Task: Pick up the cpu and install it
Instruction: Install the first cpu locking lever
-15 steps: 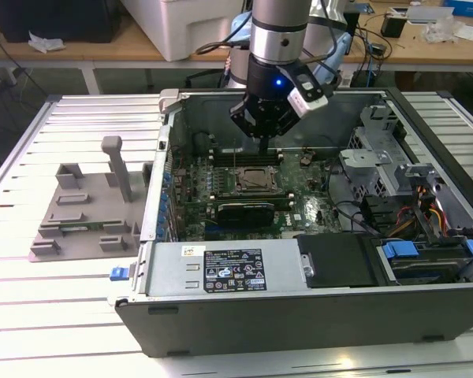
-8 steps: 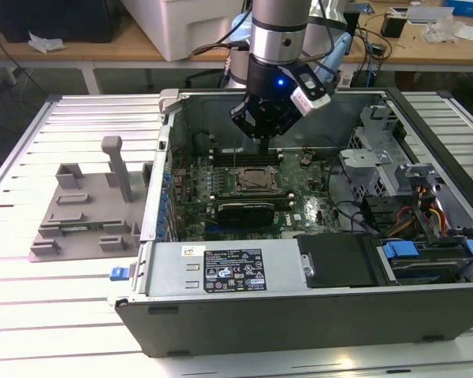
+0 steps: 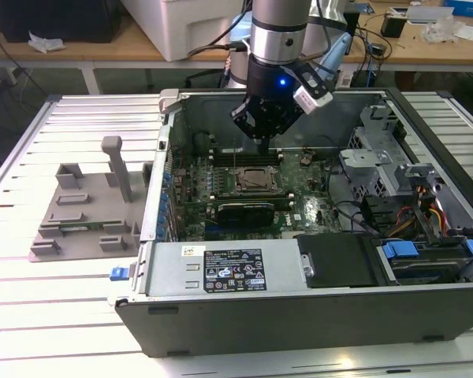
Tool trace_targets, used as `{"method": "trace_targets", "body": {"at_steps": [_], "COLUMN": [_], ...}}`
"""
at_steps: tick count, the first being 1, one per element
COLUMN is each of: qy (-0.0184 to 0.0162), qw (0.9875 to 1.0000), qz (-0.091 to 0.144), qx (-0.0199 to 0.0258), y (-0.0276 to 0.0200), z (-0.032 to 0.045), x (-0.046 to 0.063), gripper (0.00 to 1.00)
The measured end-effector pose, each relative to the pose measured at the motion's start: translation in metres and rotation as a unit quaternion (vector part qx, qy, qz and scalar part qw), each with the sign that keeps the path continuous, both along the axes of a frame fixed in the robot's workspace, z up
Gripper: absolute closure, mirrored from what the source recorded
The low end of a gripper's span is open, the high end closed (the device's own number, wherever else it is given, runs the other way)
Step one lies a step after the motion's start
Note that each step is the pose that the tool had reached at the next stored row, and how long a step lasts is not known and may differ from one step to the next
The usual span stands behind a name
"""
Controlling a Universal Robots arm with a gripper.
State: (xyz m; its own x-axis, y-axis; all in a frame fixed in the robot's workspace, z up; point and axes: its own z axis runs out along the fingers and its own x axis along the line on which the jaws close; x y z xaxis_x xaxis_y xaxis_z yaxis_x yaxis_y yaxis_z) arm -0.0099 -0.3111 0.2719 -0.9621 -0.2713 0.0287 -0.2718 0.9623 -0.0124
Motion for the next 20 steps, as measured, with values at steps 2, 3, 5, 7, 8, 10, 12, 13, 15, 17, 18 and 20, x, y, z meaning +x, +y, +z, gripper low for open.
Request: {"method": "trace_targets", "body": {"at_steps": [2, 3, 5, 7, 8, 10, 12, 13, 15, 17, 18, 20], "qy": [0.0000, 0.0000, 0.0000, 0.0000, 0.0000, 0.0000, 0.0000, 0.0000, 0.0000, 0.0000, 0.0000, 0.0000], "qw": [0.9999, 0.9998, 0.9995, 0.9991, 0.9989, 0.9989, 0.9989, 0.9989, 0.9989, 0.9989, 0.9989, 0.9989], "qz": [0.014, 0.019, 0.032, 0.043, 0.046, 0.046, 0.046, 0.046, 0.046, 0.046, 0.046, 0.046], "qx": [0.0000, 0.0000, 0.0000, 0.0000, 0.0000, 0.0000, 0.0000, 0.0000, 0.0002, 0.0003, 0.0004, 0.0008], "y": [0.0000, 0.0000, 0.0000, 0.0000, 0.0000, 0.0000, 0.0000, 0.0000, 0.0001, 0.0000, 0.0000, 0.0000], "z": [0.0000, 0.0000, 0.0000, 0.0000, 0.0000, 0.0000, 0.0000, 0.0000, -0.0001, 0.0000, 0.0000, 0.0000], "x": [0.000, 0.000, 0.000, 0.000, 0.000, 0.000, 0.000, -0.001, -0.007, -0.019, -0.024, -0.036], "gripper": [0.89, 0.89, 0.89, 0.89, 0.89, 0.89, 0.89, 0.89, 0.89, 0.89, 0.89, 0.89]}}
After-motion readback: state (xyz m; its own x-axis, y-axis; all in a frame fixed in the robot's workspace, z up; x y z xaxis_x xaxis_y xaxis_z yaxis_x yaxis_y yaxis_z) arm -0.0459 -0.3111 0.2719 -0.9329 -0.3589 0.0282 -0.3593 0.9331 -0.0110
